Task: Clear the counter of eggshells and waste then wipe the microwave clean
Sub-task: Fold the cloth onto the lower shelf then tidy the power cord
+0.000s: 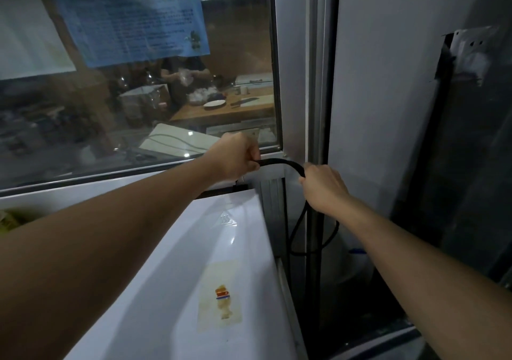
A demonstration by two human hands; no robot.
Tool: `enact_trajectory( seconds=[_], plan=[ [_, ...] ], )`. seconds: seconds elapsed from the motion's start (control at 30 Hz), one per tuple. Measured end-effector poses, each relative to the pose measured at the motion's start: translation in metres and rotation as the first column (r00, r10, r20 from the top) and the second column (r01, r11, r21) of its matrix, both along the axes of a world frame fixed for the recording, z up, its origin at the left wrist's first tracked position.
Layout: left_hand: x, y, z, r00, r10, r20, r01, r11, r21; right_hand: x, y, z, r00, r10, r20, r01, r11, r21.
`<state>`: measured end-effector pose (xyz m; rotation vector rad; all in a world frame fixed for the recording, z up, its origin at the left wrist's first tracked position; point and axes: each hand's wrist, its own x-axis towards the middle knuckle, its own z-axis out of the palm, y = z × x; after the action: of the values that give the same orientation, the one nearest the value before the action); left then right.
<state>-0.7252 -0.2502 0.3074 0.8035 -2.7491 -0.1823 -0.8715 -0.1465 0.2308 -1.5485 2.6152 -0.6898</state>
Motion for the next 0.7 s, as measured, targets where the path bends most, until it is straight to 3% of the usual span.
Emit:
enact_trajectory(
  seconds=[0.3, 0.5, 0.7],
  plan=[
    [0.02, -0.01, -0.011, 0.992, 0.09, 0.094, -0.084, 0.995, -0.058, -0.002, -0.022, -0.019, 0.985, 0.001, 0.17, 0.027, 0.986, -0.163],
    [0.015, -0.017, -0.01, 0.992, 0.122, 0.026, -0.122, 0.992, -0.016, -0.008, -0.035, -0.023, 0.94, 0.07, 0.334, 0.017, 0.967, -0.253],
    [0.015, -0.022, -0.013, 0.985, 0.169, -0.034, -0.168, 0.985, 0.031, -0.007, -0.039, -0.031, 0.977, 0.019, 0.21, 0.043, 0.957, -0.286]
  ],
)
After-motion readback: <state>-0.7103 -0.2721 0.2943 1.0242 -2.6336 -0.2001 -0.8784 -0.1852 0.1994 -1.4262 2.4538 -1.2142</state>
